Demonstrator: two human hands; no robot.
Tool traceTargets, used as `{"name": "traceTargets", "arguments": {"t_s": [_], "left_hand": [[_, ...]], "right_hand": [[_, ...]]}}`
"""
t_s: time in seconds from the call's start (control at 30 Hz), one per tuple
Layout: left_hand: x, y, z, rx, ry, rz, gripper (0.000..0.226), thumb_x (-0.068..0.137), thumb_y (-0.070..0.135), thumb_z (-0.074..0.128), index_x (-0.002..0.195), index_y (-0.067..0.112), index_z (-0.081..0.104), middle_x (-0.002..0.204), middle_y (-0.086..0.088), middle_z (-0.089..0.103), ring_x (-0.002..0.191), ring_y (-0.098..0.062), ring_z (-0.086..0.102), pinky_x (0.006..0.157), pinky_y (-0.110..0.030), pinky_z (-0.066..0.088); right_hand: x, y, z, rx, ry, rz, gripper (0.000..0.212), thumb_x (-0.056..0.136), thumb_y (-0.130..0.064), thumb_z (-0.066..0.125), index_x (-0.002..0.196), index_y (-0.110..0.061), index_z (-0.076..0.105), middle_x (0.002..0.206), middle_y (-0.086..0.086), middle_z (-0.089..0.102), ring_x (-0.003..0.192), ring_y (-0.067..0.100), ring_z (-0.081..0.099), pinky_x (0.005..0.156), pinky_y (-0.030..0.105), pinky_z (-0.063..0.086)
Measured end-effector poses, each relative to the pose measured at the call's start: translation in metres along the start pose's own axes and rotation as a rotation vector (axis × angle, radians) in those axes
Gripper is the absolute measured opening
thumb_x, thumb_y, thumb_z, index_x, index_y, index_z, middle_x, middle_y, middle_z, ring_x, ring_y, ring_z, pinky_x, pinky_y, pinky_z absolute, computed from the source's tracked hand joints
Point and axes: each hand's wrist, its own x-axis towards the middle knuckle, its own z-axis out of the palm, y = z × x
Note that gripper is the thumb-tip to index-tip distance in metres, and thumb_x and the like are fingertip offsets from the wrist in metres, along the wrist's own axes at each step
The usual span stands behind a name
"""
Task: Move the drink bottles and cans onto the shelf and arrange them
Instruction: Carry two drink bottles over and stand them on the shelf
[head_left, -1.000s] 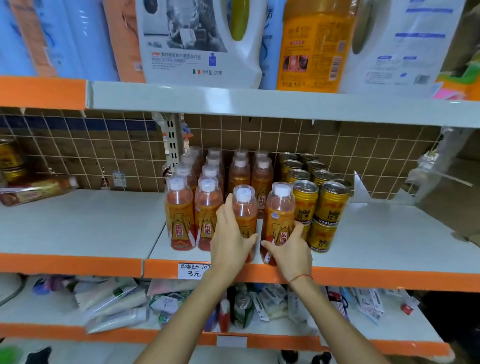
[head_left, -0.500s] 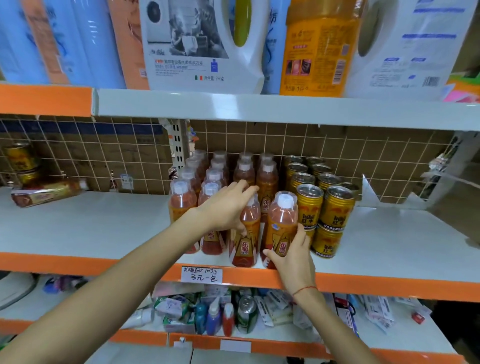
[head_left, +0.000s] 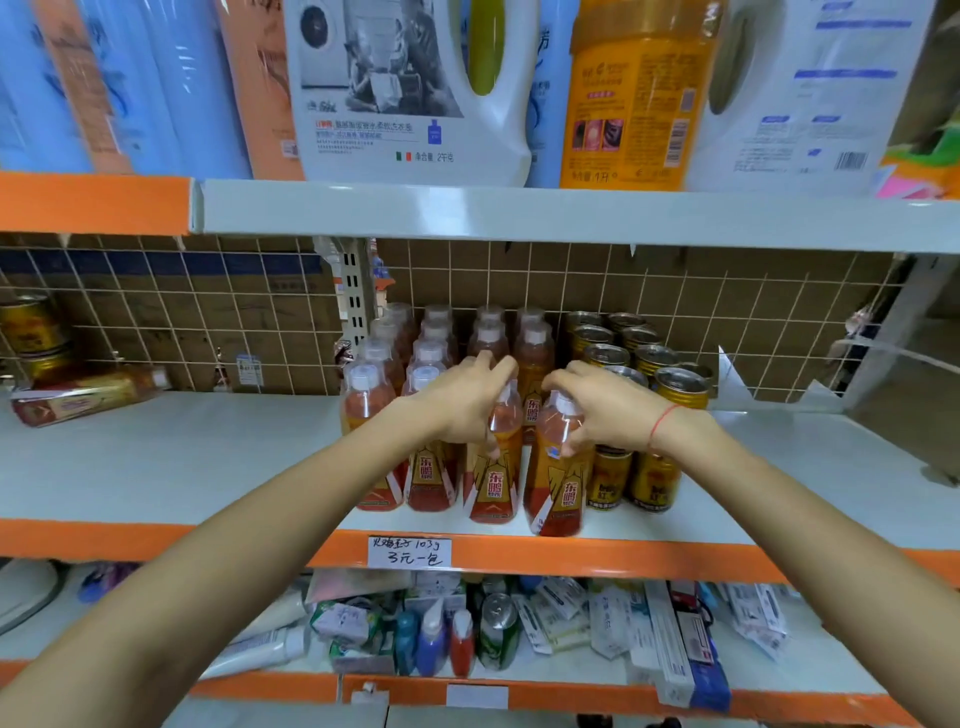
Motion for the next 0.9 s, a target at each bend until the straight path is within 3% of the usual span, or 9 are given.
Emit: {"name": "traceTargets", "arguments": {"t_s": [0.07, 0.17, 0.47, 0.9], "left_hand": [[0.007, -0.003, -0.001, 0.014, 0.011, -0.011, 0.099, 0.063, 0.034, 0.086, 0.139, 0.012, 0.026, 0.134, -0.015, 0.038, 0.119, -0.030, 0.043, 0.091, -0.037, 0.043], [0.018, -0.011, -0.003, 0.044, 0.036, -0.011, 0.100, 0.065, 0.029, 0.086, 0.142, 0.010, 0.025, 0.136, -0.018, 0.038, 0.120, -0.032, 0.044, 0.091, -0.039, 0.044], [0.044, -0.025, -0.004, -0.019, -0.027, -0.058, 0.095, 0.073, 0.019, 0.080, 0.147, 0.011, 0.021, 0.138, -0.018, 0.043, 0.121, -0.032, 0.048, 0.093, -0.036, 0.043], [0.068, -0.037, -0.001, -0.077, -0.069, -0.089, 0.084, 0.074, 0.019, 0.079, 0.143, 0.012, 0.032, 0.138, -0.013, 0.045, 0.124, -0.029, 0.046, 0.101, -0.038, 0.043]], "right_hand": [[0.009, 0.002, -0.002, -0.003, -0.006, -0.011, 0.079, 0.065, -0.029, 0.083, 0.131, -0.017, 0.043, 0.119, 0.005, 0.045, 0.109, 0.021, 0.047, 0.085, 0.029, 0.042], [0.022, 0.006, -0.001, 0.015, 0.020, -0.019, 0.076, 0.062, -0.029, 0.085, 0.127, -0.014, 0.047, 0.117, 0.007, 0.049, 0.109, 0.024, 0.047, 0.088, 0.032, 0.042], [0.053, 0.012, 0.003, 0.043, 0.075, 0.047, 0.077, 0.063, -0.022, 0.085, 0.129, -0.009, 0.047, 0.125, 0.012, 0.049, 0.114, 0.027, 0.047, 0.090, 0.033, 0.042], [0.089, 0.018, 0.009, 0.056, 0.111, 0.070, 0.075, 0.064, -0.021, 0.085, 0.129, -0.008, 0.050, 0.128, 0.013, 0.053, 0.116, 0.029, 0.051, 0.094, 0.036, 0.045]]}}
